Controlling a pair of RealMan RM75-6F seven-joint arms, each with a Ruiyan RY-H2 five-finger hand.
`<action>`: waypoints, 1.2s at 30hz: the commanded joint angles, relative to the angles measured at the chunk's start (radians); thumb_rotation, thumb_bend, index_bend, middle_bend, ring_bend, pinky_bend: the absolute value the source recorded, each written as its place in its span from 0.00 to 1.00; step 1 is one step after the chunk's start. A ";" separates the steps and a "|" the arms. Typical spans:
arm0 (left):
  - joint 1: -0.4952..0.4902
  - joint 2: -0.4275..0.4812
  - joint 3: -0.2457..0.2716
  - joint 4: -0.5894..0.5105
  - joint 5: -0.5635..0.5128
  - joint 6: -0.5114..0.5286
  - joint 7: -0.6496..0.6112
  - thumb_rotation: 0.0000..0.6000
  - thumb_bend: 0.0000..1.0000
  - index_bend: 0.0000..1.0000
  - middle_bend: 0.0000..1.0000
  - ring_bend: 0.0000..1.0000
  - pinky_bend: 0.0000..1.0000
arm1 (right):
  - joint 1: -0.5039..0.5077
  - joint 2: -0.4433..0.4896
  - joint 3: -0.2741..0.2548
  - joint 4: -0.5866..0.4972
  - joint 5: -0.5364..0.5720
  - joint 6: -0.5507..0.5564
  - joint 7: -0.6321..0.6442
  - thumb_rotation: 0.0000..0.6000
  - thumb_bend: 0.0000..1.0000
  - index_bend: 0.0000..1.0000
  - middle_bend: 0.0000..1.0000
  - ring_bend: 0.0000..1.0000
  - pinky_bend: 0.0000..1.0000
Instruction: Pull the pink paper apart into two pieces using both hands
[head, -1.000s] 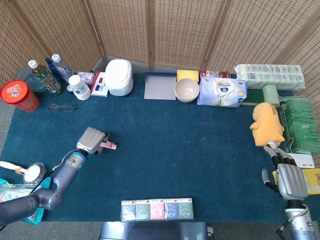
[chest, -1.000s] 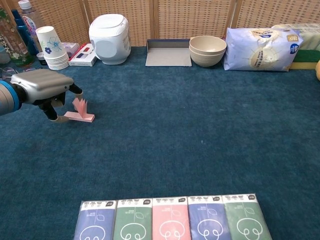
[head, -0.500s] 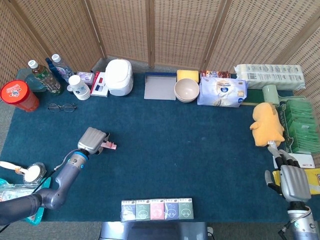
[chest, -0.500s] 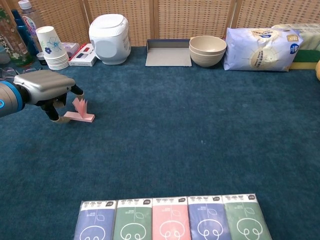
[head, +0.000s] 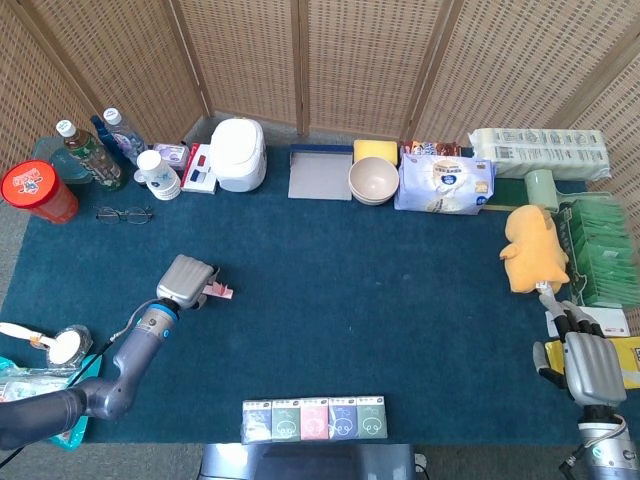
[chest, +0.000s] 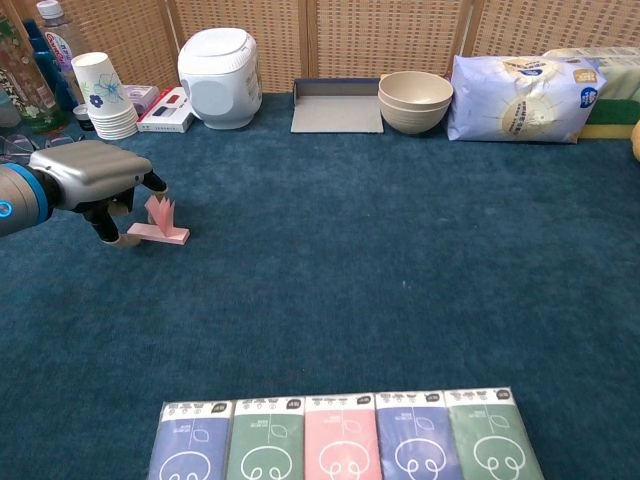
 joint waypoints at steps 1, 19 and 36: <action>-0.001 -0.003 0.000 0.002 -0.003 0.006 0.003 1.00 0.27 0.46 0.99 0.97 0.94 | -0.001 0.001 0.001 0.001 0.001 0.001 0.001 1.00 0.51 0.12 0.24 0.15 0.18; -0.010 -0.014 0.010 0.002 -0.044 0.014 0.045 1.00 0.27 0.48 0.99 0.97 0.94 | -0.012 0.008 0.003 0.003 0.001 0.008 0.021 1.00 0.51 0.12 0.24 0.15 0.18; -0.023 -0.004 0.017 -0.030 -0.101 0.035 0.106 1.00 0.38 0.59 1.00 0.99 0.97 | -0.025 0.015 0.002 0.001 -0.016 0.028 0.040 1.00 0.51 0.12 0.24 0.15 0.19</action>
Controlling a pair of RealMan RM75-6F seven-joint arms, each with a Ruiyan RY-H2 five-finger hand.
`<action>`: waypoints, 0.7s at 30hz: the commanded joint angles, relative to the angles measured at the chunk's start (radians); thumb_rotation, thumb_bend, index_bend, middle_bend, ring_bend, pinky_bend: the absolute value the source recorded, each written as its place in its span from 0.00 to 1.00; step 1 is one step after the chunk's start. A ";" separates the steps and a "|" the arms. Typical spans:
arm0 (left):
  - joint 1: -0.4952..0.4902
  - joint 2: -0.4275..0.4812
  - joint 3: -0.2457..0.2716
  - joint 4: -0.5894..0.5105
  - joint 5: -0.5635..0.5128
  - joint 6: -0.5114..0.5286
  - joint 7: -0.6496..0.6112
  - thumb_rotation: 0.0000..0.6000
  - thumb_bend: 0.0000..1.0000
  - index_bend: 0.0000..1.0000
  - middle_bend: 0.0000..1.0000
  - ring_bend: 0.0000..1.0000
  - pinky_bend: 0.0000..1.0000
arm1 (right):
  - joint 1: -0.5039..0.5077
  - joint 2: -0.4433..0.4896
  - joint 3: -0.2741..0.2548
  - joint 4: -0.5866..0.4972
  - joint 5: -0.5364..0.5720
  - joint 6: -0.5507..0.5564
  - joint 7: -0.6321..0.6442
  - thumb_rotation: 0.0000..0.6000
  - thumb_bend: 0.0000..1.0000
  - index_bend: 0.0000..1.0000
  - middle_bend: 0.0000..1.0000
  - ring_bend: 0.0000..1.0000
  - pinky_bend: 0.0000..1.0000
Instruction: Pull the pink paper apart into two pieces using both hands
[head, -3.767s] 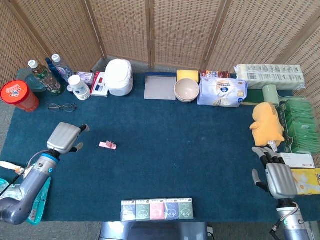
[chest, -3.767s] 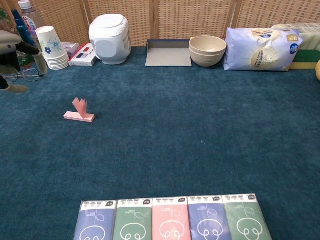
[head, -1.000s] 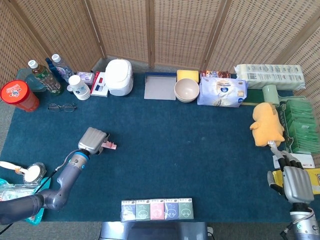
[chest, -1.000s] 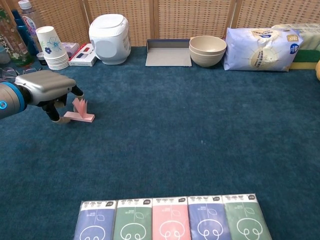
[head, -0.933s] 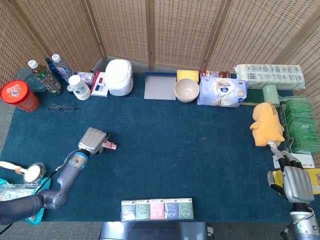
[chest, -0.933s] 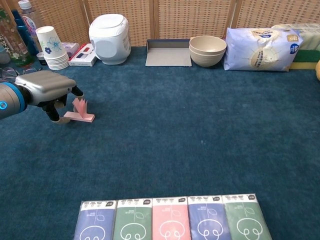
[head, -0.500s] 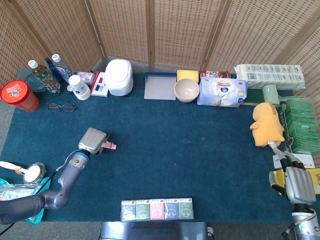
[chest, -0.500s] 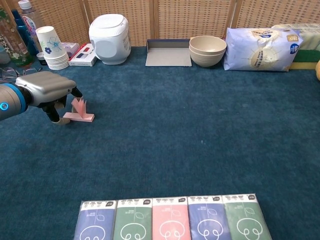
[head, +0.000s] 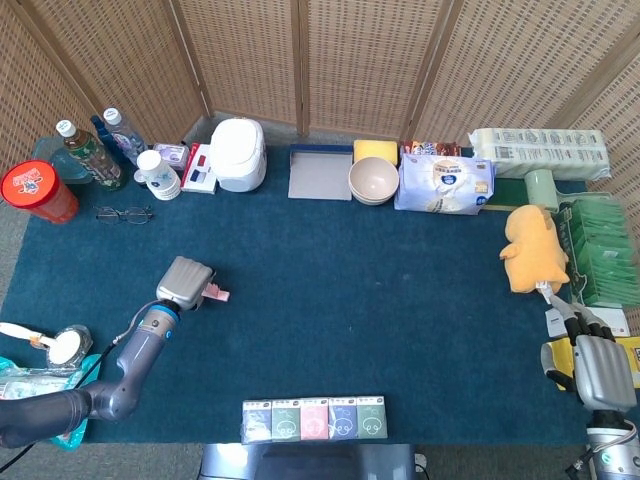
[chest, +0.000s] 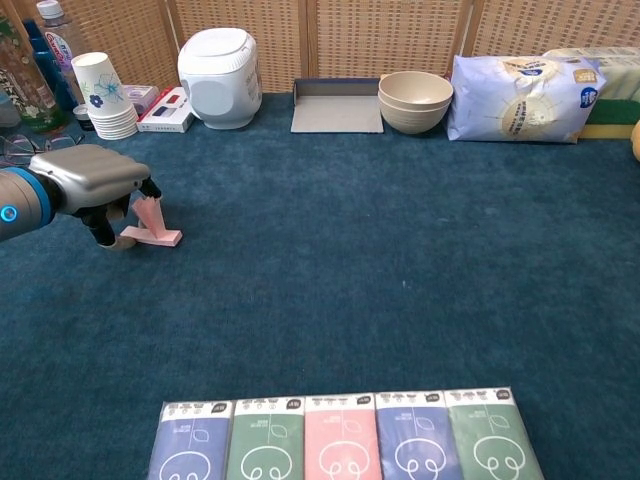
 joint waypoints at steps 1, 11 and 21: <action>0.001 0.002 0.000 -0.003 0.021 0.011 -0.016 1.00 0.38 0.59 1.00 0.99 0.97 | -0.001 0.000 0.000 0.000 -0.002 0.001 0.002 1.00 0.51 0.12 0.24 0.15 0.19; 0.009 0.036 0.004 -0.025 0.119 0.046 -0.084 1.00 0.39 0.62 1.00 1.00 0.98 | -0.003 -0.003 0.003 0.004 -0.012 0.008 0.010 1.00 0.51 0.11 0.24 0.15 0.19; 0.045 0.136 0.011 -0.104 0.286 0.139 -0.207 1.00 0.40 0.63 1.00 0.98 0.98 | 0.019 -0.016 0.002 0.017 -0.034 -0.019 0.016 1.00 0.51 0.11 0.24 0.15 0.19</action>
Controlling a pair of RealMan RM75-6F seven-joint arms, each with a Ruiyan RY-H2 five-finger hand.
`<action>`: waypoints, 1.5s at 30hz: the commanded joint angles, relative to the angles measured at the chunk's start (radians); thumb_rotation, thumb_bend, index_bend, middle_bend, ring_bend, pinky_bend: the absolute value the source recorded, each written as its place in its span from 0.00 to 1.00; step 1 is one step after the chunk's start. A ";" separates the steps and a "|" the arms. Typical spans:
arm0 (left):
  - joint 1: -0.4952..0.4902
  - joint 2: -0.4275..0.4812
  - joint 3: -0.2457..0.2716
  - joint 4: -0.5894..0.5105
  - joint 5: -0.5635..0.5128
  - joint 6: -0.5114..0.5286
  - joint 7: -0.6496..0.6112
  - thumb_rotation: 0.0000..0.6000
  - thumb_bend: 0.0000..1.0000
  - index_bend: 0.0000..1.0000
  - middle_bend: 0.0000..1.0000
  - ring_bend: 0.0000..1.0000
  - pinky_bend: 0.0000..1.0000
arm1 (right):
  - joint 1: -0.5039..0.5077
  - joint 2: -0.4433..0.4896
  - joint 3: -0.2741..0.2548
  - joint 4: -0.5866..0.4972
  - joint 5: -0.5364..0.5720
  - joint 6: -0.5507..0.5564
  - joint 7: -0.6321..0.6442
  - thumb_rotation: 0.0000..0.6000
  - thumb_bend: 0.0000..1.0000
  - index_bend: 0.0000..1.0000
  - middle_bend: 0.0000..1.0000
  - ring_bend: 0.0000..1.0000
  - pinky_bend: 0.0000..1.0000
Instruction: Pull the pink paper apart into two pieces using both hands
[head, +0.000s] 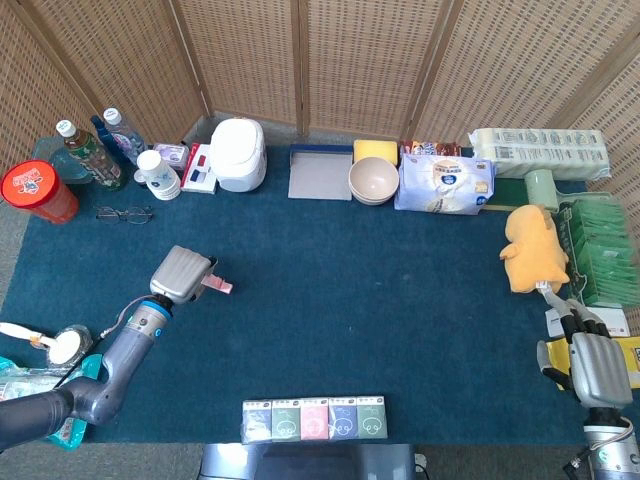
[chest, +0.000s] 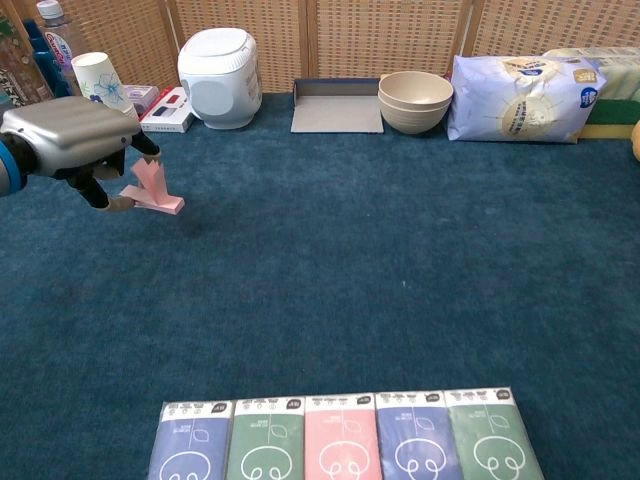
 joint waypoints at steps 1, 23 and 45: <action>0.024 0.052 0.006 -0.046 0.067 0.052 -0.052 1.00 0.40 0.63 1.00 0.98 0.98 | 0.012 -0.008 -0.003 0.003 -0.014 -0.016 0.006 1.00 0.51 0.11 0.24 0.15 0.19; -0.061 0.316 -0.016 -0.278 0.279 -0.076 -0.263 1.00 0.40 0.64 1.00 0.97 0.98 | 0.129 -0.059 -0.006 -0.007 -0.127 -0.136 0.239 1.00 0.51 0.11 0.24 0.15 0.19; -0.339 0.198 -0.112 -0.216 0.388 -0.283 -0.225 1.00 0.40 0.64 1.00 0.97 0.98 | 0.240 -0.194 0.012 0.045 -0.168 -0.194 0.513 1.00 0.51 0.12 0.44 0.43 0.49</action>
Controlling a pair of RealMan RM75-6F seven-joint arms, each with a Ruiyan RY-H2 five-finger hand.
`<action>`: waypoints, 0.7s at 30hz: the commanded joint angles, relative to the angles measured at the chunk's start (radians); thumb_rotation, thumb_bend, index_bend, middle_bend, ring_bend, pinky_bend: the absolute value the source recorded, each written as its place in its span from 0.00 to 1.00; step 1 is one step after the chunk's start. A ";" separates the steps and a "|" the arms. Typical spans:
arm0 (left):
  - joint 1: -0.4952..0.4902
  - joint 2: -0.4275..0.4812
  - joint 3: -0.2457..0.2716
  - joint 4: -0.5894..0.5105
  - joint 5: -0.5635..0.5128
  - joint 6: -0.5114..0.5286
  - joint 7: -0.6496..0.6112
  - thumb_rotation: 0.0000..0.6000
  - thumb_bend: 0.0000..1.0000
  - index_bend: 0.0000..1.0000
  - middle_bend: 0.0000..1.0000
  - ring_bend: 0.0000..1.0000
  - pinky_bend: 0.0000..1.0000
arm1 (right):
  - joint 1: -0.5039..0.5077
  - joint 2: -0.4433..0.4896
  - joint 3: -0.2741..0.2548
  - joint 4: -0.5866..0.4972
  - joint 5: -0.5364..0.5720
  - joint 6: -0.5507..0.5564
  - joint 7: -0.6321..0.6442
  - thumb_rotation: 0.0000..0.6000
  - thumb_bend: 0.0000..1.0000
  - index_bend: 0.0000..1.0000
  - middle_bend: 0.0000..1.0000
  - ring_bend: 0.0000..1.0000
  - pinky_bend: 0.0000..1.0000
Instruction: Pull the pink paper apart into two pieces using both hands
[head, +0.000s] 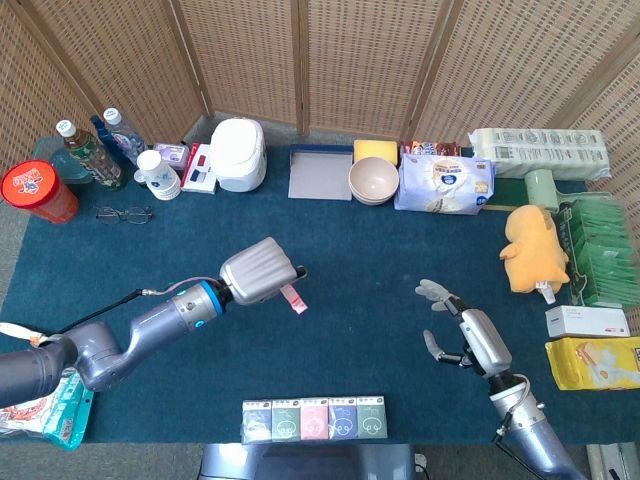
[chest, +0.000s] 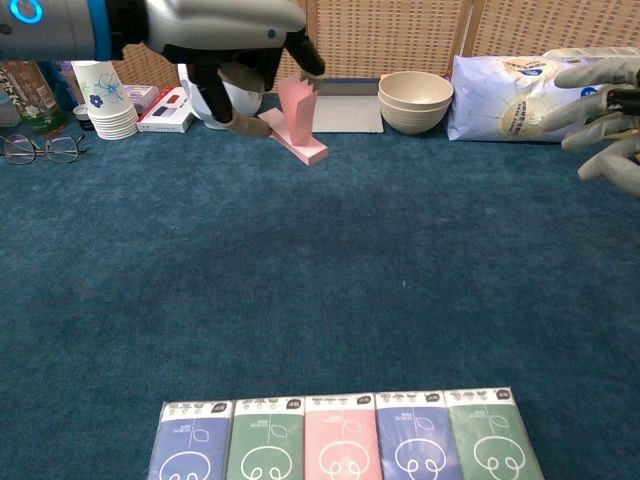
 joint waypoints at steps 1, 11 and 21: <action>-0.034 -0.022 -0.008 0.017 0.017 -0.027 0.011 1.00 0.40 0.64 1.00 0.97 0.98 | 0.006 -0.019 0.004 0.007 0.007 0.005 0.001 1.00 0.51 0.13 0.53 0.51 0.55; -0.082 -0.041 -0.015 0.029 0.011 -0.054 0.009 1.00 0.40 0.64 1.00 0.96 0.98 | 0.030 -0.080 -0.001 0.030 0.016 -0.008 0.097 1.00 0.47 0.21 0.89 0.86 0.78; -0.105 -0.073 -0.006 0.056 -0.001 -0.055 -0.002 1.00 0.39 0.64 1.00 0.96 0.98 | 0.099 -0.157 0.014 0.032 0.044 -0.086 0.101 1.00 0.39 0.28 0.93 0.90 0.81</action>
